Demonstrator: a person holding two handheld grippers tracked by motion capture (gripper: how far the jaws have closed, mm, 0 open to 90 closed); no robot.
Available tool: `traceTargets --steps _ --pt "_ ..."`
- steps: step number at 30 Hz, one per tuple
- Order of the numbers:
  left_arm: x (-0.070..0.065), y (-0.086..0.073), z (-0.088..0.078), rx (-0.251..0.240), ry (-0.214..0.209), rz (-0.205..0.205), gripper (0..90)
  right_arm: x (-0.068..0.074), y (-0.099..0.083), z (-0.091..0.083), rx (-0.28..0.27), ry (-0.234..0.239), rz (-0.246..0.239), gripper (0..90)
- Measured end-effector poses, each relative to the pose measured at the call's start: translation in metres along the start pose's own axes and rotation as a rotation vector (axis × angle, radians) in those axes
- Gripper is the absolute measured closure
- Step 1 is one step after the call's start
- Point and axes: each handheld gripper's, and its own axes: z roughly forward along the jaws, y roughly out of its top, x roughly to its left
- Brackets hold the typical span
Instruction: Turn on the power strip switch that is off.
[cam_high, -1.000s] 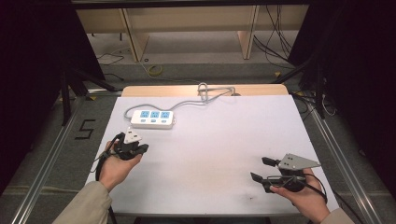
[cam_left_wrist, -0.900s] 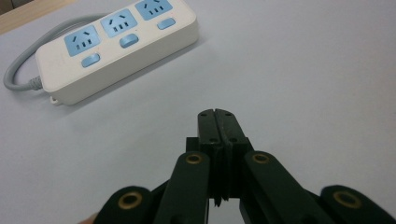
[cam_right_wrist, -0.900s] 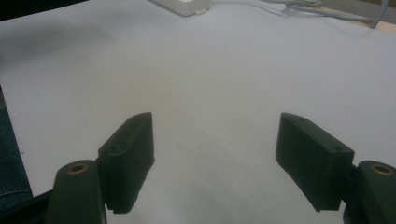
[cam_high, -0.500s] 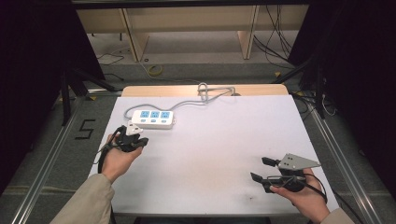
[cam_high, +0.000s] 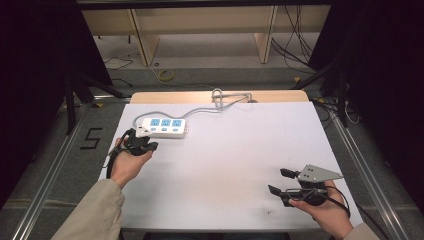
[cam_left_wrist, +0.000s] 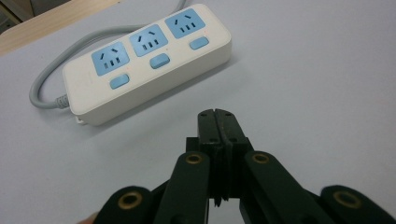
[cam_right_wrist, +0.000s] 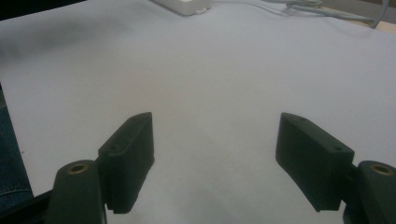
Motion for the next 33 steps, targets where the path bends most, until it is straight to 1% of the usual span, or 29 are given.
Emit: traceTargets --steps 6,16,20,21,25,29,31,33 --pt "0.0 0.003 0.001 0.004 0.009 0.008 89.7 0.0 0.0 0.0 -0.001 0.0 -0.001 28.4" --pt "0.003 0.004 0.005 0.006 0.015 -0.003 89.7 0.0 0.0 0.0 0.0 0.0 -0.001 28.4" --pt "0.005 0.006 0.007 0.014 0.021 0.001 89.7 0.0 0.0 0.0 0.0 0.0 -0.001 28.4" --pt "0.005 0.006 0.008 0.01 0.024 -0.004 89.7 0.0 0.0 0.0 0.0 -0.001 -0.001 28.4" --pt "0.006 0.007 0.01 0.018 0.032 0.005 89.7 0.0 0.0 0.0 0.0 -0.002 -0.002 28.4" --pt "0.007 0.008 0.011 0.021 0.039 0.003 89.7 0.0 0.0 0.0 0.001 -0.002 -0.002 28.4" --pt "0.008 0.008 0.012 0.019 0.04 -0.005 89.7 0.0 0.0 0.0 0.0 -0.002 -0.002 28.4" --pt "0.009 0.009 0.013 0.023 0.043 0.0 89.7 0.0 0.0 0.0 0.002 -0.002 -0.002 28.4"
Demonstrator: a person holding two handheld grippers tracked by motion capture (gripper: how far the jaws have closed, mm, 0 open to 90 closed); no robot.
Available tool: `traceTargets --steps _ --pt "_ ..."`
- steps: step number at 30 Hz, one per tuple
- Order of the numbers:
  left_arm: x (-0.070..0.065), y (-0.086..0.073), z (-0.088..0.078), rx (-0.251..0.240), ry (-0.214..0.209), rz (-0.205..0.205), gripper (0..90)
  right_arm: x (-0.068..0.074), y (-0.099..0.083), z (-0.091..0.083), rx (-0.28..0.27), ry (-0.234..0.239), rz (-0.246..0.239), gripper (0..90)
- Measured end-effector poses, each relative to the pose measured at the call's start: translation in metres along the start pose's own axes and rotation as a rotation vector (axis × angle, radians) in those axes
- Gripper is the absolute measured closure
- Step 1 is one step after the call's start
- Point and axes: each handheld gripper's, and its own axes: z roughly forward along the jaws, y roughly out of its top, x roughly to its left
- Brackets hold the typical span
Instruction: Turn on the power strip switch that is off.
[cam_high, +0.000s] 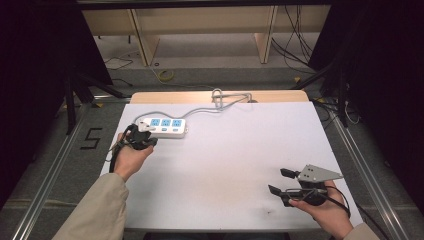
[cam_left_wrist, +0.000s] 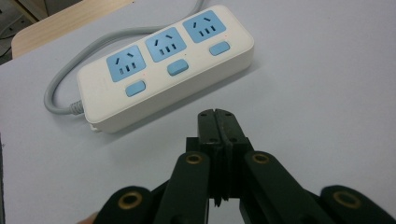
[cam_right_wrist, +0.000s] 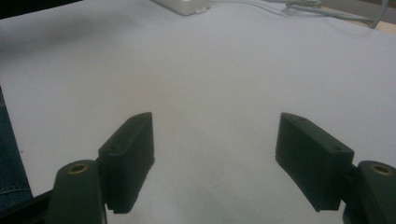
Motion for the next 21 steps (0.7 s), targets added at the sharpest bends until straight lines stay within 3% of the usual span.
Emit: traceTargets --steps 21 --pt "0.003 0.01 0.014 0.008 0.013 -0.005 89.7 0.0 0.0 0.0 0.0 -0.001 0.003 28.4"
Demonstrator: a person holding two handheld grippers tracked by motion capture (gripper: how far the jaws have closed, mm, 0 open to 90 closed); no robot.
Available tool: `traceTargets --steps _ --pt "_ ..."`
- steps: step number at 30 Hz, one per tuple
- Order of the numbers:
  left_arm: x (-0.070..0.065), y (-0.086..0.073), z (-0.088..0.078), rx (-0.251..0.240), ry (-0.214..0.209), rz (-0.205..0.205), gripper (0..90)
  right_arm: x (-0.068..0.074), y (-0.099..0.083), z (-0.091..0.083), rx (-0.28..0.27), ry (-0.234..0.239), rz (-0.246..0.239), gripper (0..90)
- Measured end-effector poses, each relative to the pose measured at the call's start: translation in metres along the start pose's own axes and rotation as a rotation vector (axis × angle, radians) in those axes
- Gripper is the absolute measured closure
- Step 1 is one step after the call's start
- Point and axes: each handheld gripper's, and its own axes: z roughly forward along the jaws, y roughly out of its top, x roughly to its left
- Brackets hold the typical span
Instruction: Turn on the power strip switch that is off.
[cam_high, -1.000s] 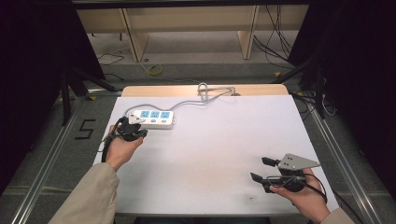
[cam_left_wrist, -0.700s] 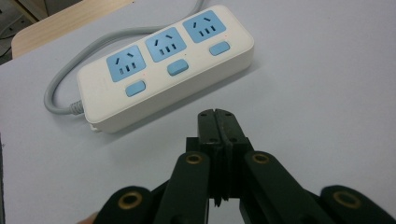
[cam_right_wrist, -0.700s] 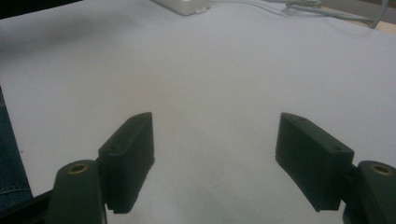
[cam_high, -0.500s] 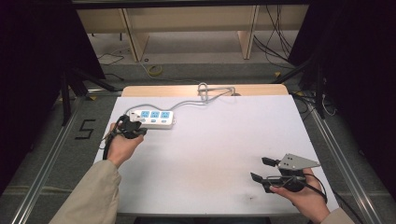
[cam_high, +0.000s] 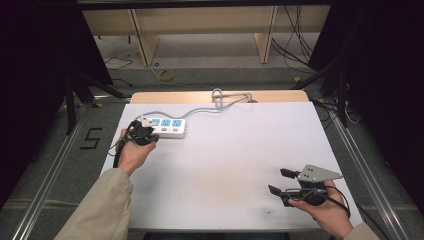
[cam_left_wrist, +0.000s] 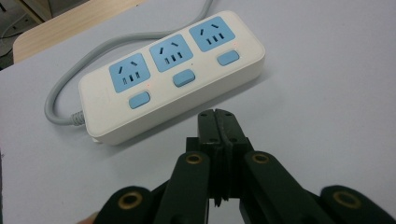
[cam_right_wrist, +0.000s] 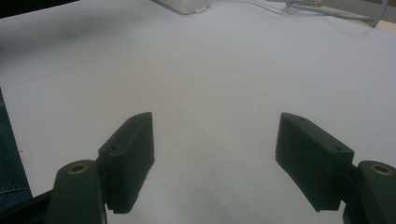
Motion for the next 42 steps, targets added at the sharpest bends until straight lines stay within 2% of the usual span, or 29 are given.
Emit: traceTargets --steps 16,30,42 --pt "0.001 0.008 0.008 0.001 -0.007 -0.013 89.8 0.0 0.0 0.0 0.002 0.0 0.0 28.5" --pt "0.005 0.012 0.015 0.015 0.012 -0.01 89.8 -0.001 0.0 0.0 0.006 -0.001 0.0 28.5" --pt "0.008 0.015 0.021 0.014 0.015 -0.028 89.8 -0.001 -0.001 0.001 0.007 0.003 0.002 28.5"
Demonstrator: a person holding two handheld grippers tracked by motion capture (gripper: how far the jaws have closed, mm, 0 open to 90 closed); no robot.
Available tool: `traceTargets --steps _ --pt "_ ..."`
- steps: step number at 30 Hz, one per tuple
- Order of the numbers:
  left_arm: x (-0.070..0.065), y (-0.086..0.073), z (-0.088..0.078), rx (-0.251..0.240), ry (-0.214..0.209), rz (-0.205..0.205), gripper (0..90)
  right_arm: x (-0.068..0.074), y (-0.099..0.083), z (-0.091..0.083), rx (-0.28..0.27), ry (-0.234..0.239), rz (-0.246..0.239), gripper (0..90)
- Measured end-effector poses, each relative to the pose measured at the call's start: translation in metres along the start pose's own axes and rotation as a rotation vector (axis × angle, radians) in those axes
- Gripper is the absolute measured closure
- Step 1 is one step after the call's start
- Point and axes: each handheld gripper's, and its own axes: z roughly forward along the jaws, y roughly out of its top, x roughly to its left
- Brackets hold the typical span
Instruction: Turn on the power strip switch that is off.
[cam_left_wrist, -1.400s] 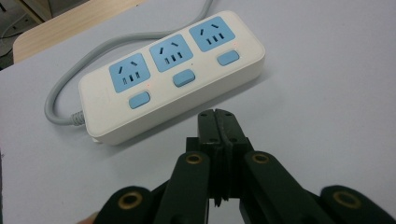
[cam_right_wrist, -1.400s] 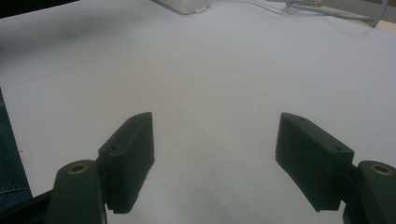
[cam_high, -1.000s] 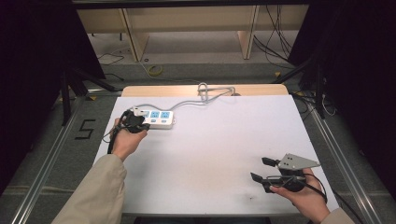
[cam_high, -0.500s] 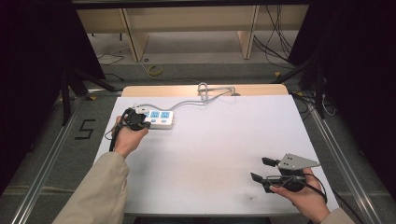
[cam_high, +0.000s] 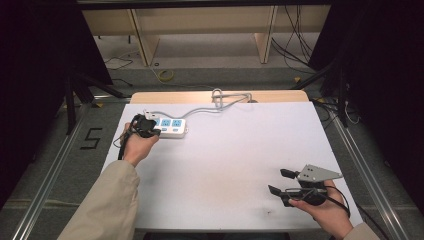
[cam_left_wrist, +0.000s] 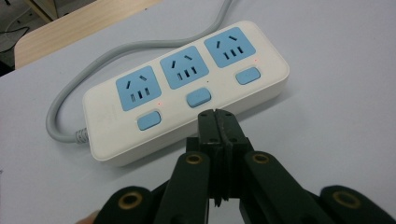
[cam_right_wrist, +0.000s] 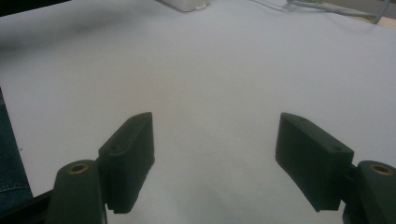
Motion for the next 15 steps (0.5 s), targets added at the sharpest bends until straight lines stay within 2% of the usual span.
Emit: traceTargets --steps 11,15 --pt "0.001 0.004 0.01 0.009 -0.003 -0.011 89.8 -0.001 0.0 0.0 0.004 0.002 0.003 28.5" --pt "0.0 0.007 0.014 0.018 -0.003 0.002 89.8 -0.001 0.0 0.0 0.004 0.002 0.005 28.5"
